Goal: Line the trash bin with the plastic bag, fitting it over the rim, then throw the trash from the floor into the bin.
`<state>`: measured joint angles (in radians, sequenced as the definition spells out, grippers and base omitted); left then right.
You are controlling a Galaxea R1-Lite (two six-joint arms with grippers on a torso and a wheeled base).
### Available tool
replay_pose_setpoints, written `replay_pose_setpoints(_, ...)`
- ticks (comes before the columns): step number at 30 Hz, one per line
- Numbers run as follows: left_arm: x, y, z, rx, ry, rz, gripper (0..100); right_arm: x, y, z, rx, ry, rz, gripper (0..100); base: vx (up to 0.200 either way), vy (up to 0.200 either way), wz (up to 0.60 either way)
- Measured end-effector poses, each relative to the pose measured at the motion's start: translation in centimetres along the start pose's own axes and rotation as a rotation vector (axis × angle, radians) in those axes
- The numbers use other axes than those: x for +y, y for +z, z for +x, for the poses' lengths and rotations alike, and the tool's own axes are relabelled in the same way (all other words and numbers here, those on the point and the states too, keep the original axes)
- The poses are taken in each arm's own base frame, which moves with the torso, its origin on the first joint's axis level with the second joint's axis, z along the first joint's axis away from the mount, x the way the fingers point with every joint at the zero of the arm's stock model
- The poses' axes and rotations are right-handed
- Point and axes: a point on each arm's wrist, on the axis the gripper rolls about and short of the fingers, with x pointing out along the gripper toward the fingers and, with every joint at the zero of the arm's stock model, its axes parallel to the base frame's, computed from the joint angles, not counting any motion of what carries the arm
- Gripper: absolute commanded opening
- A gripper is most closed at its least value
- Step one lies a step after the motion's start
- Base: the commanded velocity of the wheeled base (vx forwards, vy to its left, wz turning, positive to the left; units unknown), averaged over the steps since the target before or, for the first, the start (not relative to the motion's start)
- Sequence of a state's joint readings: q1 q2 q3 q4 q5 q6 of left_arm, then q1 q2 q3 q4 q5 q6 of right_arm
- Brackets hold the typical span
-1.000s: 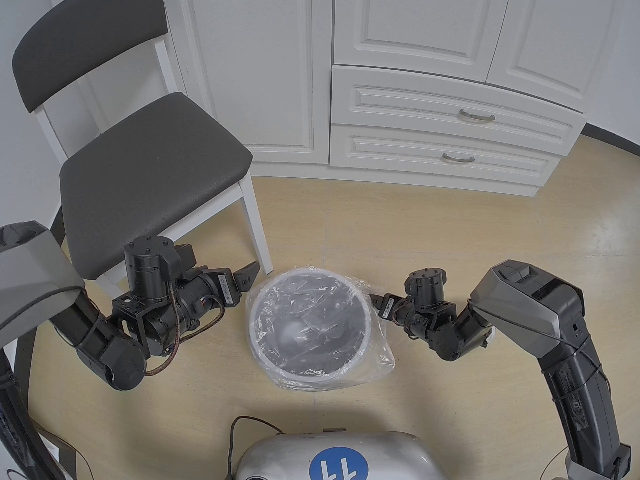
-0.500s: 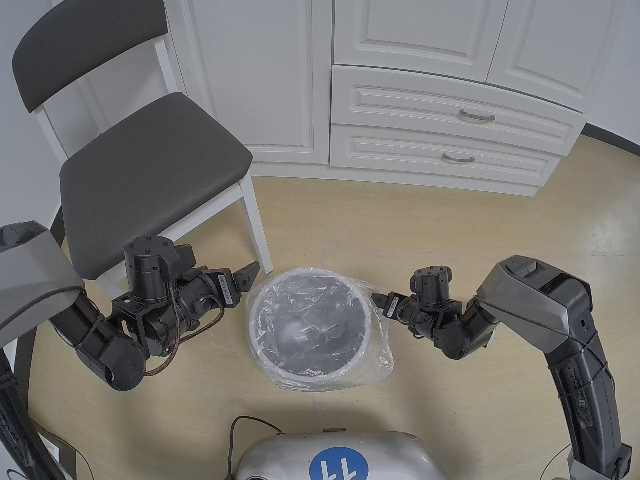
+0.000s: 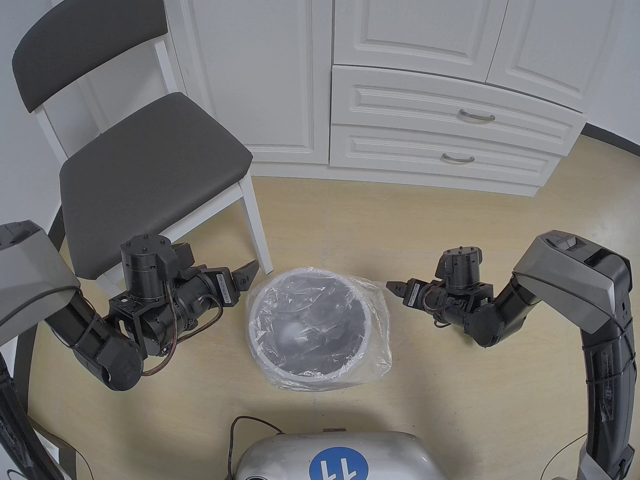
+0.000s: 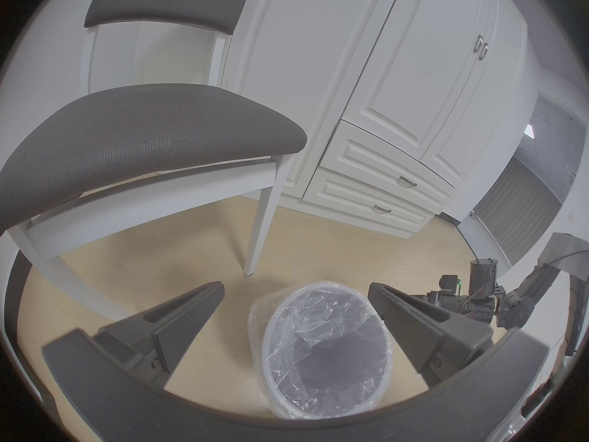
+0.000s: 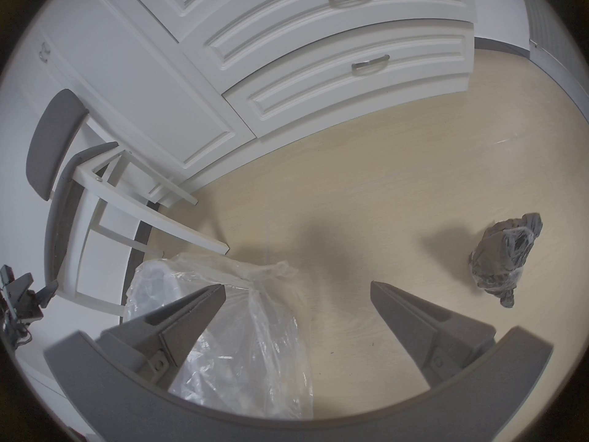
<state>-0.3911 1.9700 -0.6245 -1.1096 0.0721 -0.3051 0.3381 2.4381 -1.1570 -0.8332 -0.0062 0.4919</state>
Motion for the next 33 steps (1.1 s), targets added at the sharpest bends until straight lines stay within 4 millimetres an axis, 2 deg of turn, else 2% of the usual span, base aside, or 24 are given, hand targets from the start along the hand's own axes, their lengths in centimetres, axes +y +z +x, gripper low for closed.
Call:
replay_pose_setpoints(8,0.0,-0.3,0.1,0.013,-0.002,0.002,100,0.3,0.9,-1.5,-0.004,0.007,-0.038,100,0.000,0.000,0.00)
replay_pose_setpoints(16,0.2,-1.7,1.1,0.057,0.008,0.006,100,0.7,1.5,-2.9,-0.018,0.008,-0.095,100,0.000,0.000,0.00)
replay_pose_setpoints(22,0.2,-4.0,2.5,0.118,0.019,0.016,100,1.0,1.7,-4.0,-0.033,-0.011,-0.175,100,0.000,0.000,0.00)
replay_pose_setpoints(33,0.1,-8.4,6.5,0.170,0.136,0.048,100,2.1,1.5,-5.9,-0.032,-0.013,-0.249,100,0.000,0.000,0.00)
